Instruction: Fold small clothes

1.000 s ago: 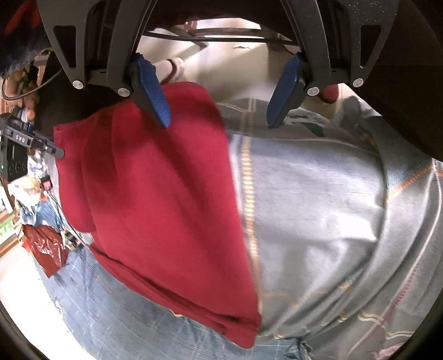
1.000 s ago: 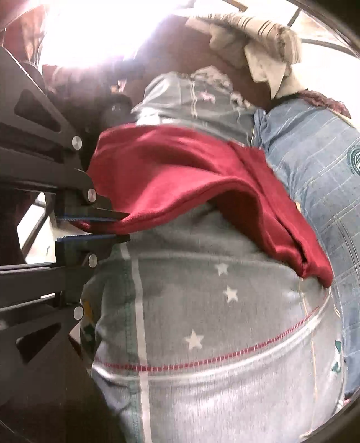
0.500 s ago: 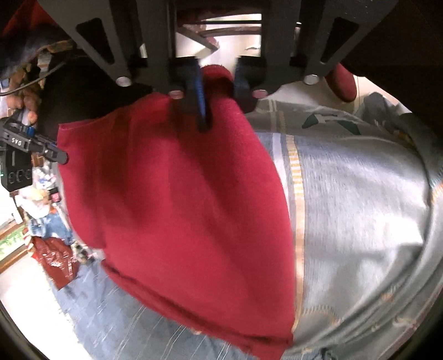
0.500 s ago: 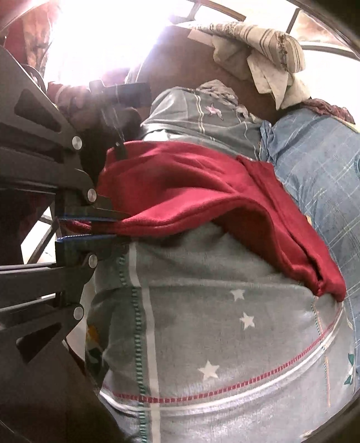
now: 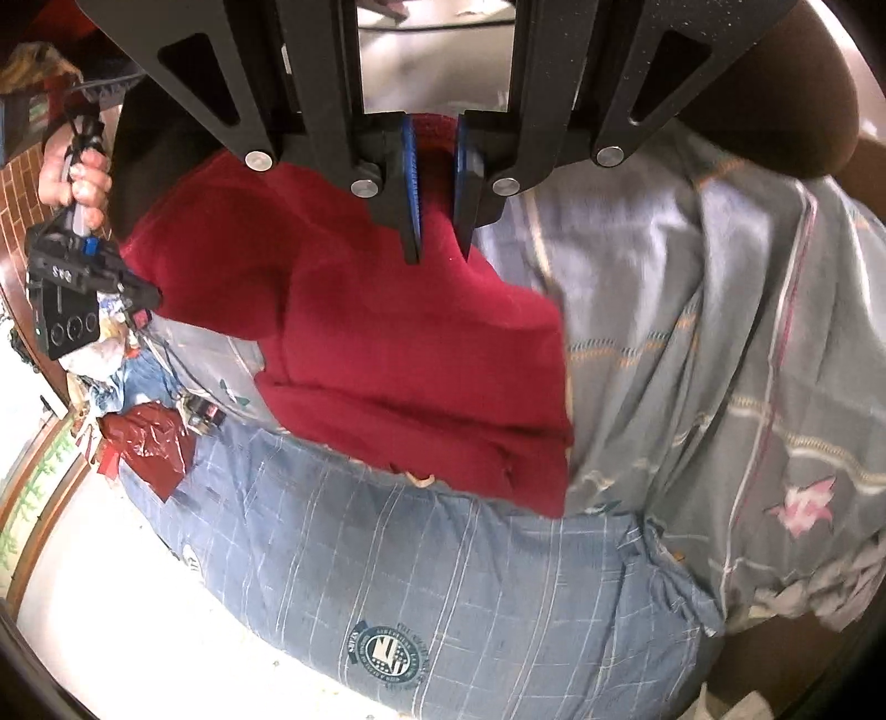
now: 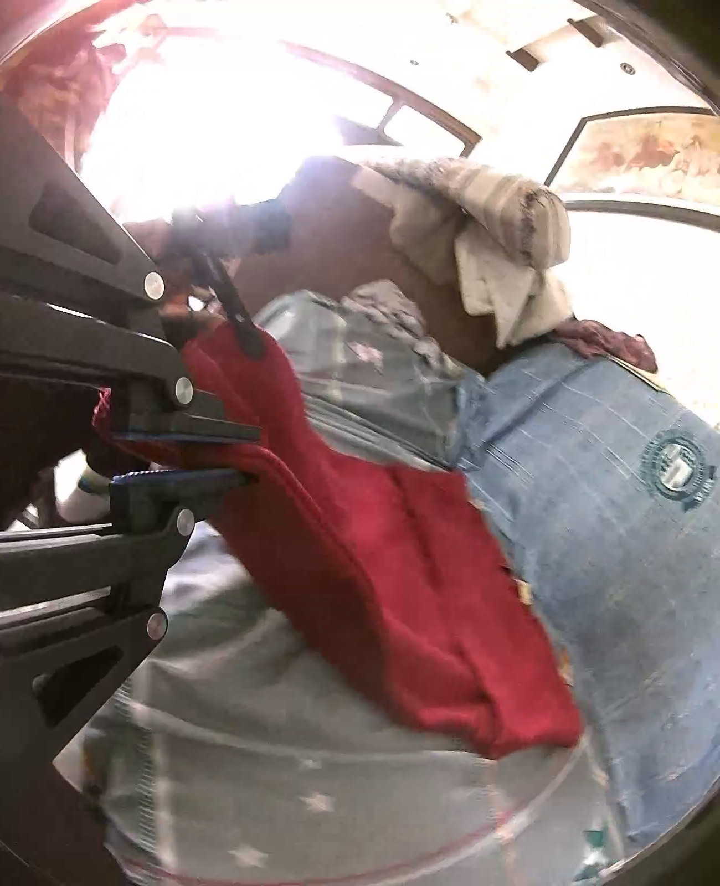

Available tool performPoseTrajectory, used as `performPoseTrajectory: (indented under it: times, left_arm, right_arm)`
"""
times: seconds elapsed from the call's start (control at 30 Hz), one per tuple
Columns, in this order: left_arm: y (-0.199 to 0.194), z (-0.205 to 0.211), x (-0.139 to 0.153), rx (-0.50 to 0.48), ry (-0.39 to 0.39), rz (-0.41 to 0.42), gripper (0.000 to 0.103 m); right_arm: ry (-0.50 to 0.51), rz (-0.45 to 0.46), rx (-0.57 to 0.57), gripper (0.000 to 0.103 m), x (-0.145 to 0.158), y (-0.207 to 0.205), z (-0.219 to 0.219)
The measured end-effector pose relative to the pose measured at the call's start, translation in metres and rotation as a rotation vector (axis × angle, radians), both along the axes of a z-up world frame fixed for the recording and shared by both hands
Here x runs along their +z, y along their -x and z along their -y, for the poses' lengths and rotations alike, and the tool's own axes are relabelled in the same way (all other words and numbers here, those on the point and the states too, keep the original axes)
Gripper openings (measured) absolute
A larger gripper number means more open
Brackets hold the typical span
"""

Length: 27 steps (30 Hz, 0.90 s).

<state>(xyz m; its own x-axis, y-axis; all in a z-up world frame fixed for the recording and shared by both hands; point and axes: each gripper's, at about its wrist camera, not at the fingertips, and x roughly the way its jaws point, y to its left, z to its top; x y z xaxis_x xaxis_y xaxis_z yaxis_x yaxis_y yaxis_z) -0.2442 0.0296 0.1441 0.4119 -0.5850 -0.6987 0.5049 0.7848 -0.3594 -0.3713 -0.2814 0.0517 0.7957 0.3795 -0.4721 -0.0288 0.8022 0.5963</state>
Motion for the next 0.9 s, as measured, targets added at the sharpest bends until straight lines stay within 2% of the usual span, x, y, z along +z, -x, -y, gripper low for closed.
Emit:
performPoseTrajectory:
  times: [0.1, 0.23, 0.37, 0.5, 0.6, 0.7, 0.77, 0.8, 0.83, 0.87, 0.9]
  left_arm:
    - [0.004, 0.01, 0.006, -0.026, 0.006, 0.028, 0.008]
    - [-0.015, 0.019, 0.013, -0.02, 0.017, 0.061, 0.008]
    - [-0.042, 0.026, 0.027, 0.008, 0.035, 0.099, 0.005]
    - [-0.087, 0.047, 0.04, 0.044, 0.037, 0.147, 0.004]
    - [-0.117, 0.065, 0.033, 0.066, 0.007, 0.134, 0.004]
    - [-0.131, 0.077, 0.025, 0.055, 0.047, 0.097, 0.004]
    - [-0.134, 0.079, 0.02, 0.057, 0.055, 0.079, 0.013]
    - [-0.133, 0.078, 0.015, 0.048, 0.055, 0.061, 0.027]
    - [-0.132, 0.076, 0.011, 0.045, 0.057, 0.047, 0.046]
    - [-0.129, 0.074, 0.006, 0.047, 0.059, 0.031, 0.055]
    - [-0.125, 0.07, -0.002, 0.048, 0.058, 0.002, 0.058]
  right_arm:
    - [0.003, 0.011, -0.043, 0.007, 0.008, -0.017, 0.01]
    - [-0.01, 0.029, -0.065, 0.007, 0.017, -0.038, 0.026]
    - [-0.037, 0.06, -0.074, 0.007, 0.027, -0.051, 0.039]
    - [-0.046, 0.095, -0.117, 0.007, 0.043, -0.07, 0.057]
    - [-0.059, 0.104, -0.164, 0.007, 0.051, -0.089, 0.073]
    - [-0.018, 0.077, -0.227, 0.007, 0.053, -0.11, 0.087]
    - [-0.042, 0.058, -0.249, 0.007, 0.051, -0.123, 0.1]
    - [-0.05, 0.053, -0.252, 0.007, 0.05, -0.126, 0.105]
    - [-0.049, 0.047, -0.265, 0.007, 0.048, -0.128, 0.108]
    - [-0.035, 0.044, -0.266, 0.007, 0.048, -0.13, 0.109]
    - [-0.026, 0.042, -0.261, 0.007, 0.047, -0.131, 0.109]
